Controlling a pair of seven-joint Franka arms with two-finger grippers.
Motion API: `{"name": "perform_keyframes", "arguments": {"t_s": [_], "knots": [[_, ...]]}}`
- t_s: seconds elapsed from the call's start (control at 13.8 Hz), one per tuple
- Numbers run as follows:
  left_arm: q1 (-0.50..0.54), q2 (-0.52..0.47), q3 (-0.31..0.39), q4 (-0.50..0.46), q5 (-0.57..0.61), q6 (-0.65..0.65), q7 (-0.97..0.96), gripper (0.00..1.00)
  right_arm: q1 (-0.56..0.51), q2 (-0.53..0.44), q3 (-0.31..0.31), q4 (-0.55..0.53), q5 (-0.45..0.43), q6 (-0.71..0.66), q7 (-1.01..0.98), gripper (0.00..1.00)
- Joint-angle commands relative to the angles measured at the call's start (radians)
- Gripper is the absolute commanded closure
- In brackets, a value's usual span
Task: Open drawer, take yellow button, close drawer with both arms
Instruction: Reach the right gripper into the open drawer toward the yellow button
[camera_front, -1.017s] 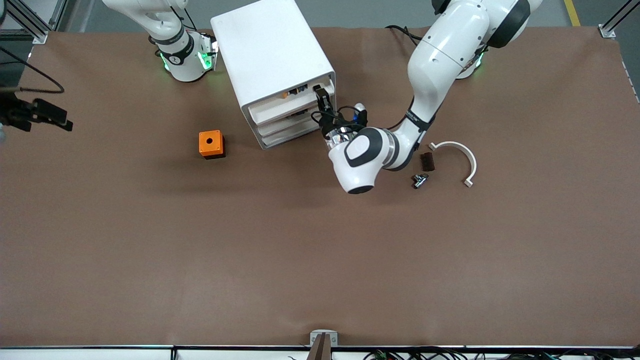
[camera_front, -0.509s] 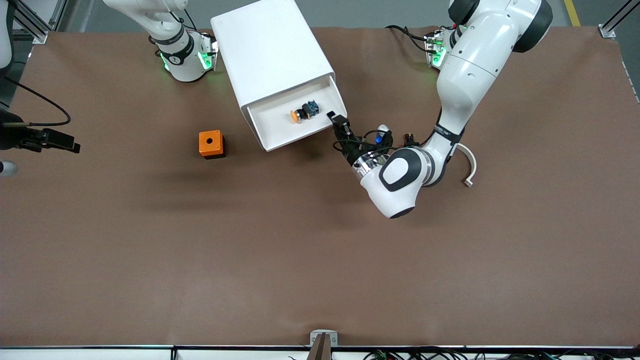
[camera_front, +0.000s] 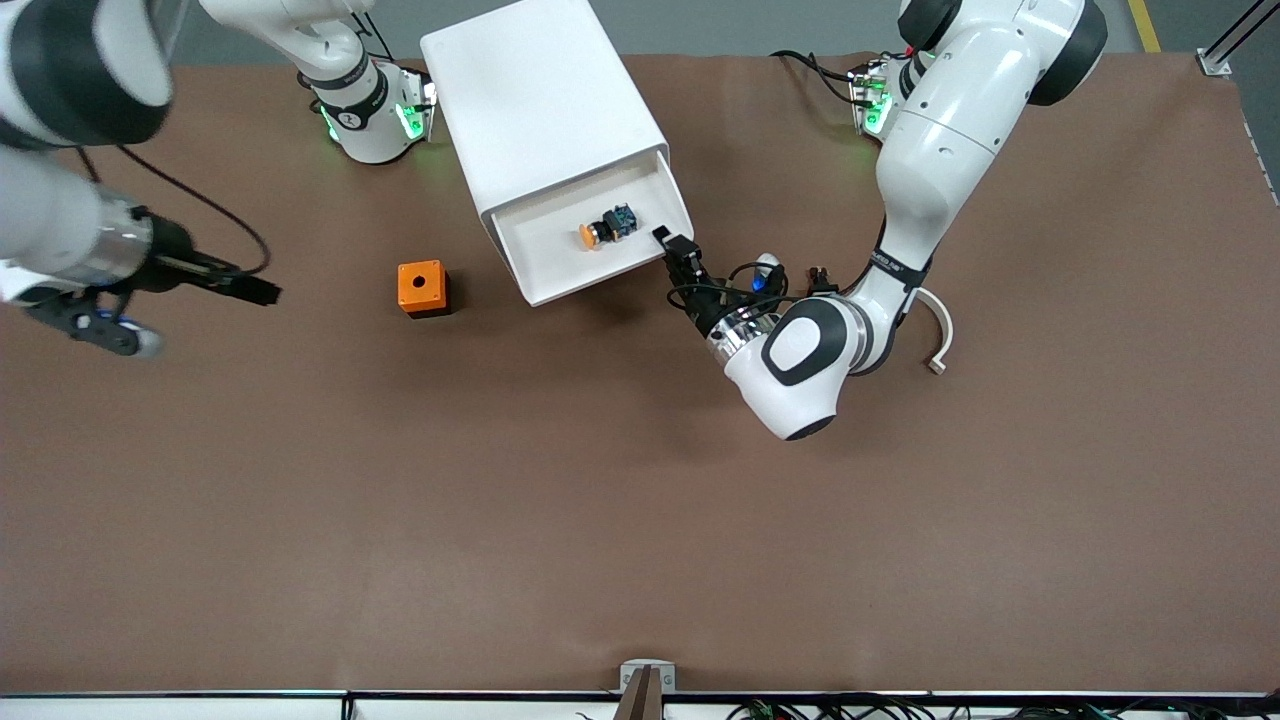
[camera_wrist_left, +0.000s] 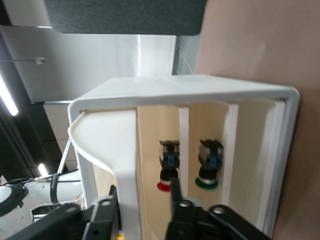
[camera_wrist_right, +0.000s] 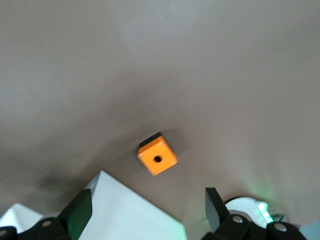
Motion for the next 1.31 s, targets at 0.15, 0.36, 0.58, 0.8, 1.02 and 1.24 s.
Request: {"name": "perform_keyframes", "arguments": {"t_s": [0.15,0.36,0.58,0.8,1.02,1.24], "knots": [[0.004,-0.004,0.004,0.082,0.016,0.007,0.097,0.00,0.238,-0.025,-0.010,-0.020,0.023,0.058,0.477,0.00],[0.040,-0.009,0.003,0.114,0.018,0.006,0.333,0.00,0.385,-0.023,-0.010,-0.062,0.043,0.170,0.738,0.00],[0.046,-0.011,0.052,0.176,0.027,0.006,0.564,0.00,0.519,-0.019,-0.010,-0.158,0.043,0.367,0.965,0.00],[0.031,-0.052,0.122,0.179,0.045,0.012,0.802,0.00,0.619,0.033,-0.011,-0.206,0.043,0.517,1.126,0.00],[-0.003,-0.125,0.118,0.176,0.209,0.122,0.959,0.00,0.676,0.107,-0.011,-0.203,0.039,0.581,1.214,0.00],[-0.067,-0.182,0.113,0.168,0.389,0.267,1.059,0.00,0.693,0.144,-0.011,-0.200,0.040,0.588,1.217,0.00]]}}
